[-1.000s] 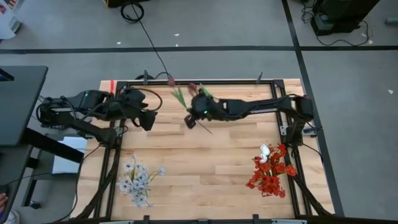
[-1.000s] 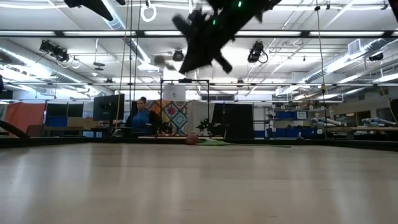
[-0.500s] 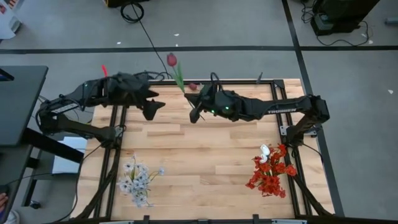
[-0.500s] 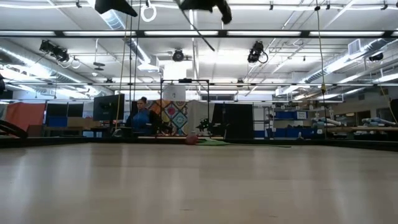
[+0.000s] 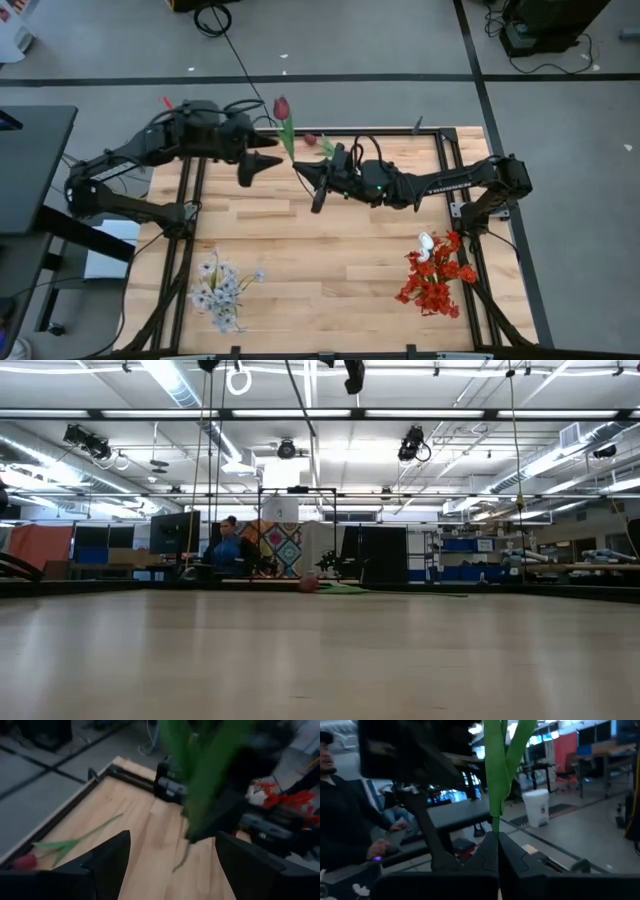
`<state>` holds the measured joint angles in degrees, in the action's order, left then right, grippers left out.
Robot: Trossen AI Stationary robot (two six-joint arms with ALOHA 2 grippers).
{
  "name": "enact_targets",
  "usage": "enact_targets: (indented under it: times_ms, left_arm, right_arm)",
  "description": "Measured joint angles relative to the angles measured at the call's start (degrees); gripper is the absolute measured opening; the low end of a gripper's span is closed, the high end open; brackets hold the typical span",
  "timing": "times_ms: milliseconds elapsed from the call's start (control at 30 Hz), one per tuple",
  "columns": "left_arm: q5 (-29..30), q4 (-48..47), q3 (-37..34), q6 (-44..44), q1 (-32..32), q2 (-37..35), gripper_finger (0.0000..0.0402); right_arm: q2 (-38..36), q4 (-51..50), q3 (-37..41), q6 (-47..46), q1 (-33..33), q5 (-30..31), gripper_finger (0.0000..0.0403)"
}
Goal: Sort flowers into vase by color
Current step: Put the bottom red flower into the transparent vase
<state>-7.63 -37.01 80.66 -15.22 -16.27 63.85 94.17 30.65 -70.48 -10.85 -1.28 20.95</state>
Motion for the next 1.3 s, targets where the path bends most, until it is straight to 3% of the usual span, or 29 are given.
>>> enact_targets:
  times_ms: [267,367,833,900,1067,1300]
  left_arm:
    - [-2.5,7.5,-0.1,-0.4,0.0,3.7,0.0296]
    - [-2.6,9.3,-0.1,0.3,0.0,3.8,0.0279]
    - [-2.6,9.3,0.0,2.6,-1.9,3.7,0.0028]
    - [-2.2,8.3,0.0,4.3,-1.9,3.6,0.0011]
    - [-2.1,3.7,0.0,9.0,-2.0,2.5,0.0011]
    - [-1.0,-0.4,-0.1,11.7,-1.9,0.1,0.0009]
  right_arm:
    - [0.0,0.5,0.0,1.9,0.0,0.6,0.0]
    - [0.0,0.5,0.0,2.0,-0.1,0.6,0.0]
    - [-0.1,-0.1,0.0,3.6,-0.1,1.5,0.0025]
    - [-1.0,-3.3,0.0,2.0,-0.1,3.0,0.0037]
    - [-7.6,-18.8,0.0,-3.7,-0.1,2.7,0.0079]
    - [-21.2,-42.3,0.0,-5.5,0.3,-7.2,0.01]
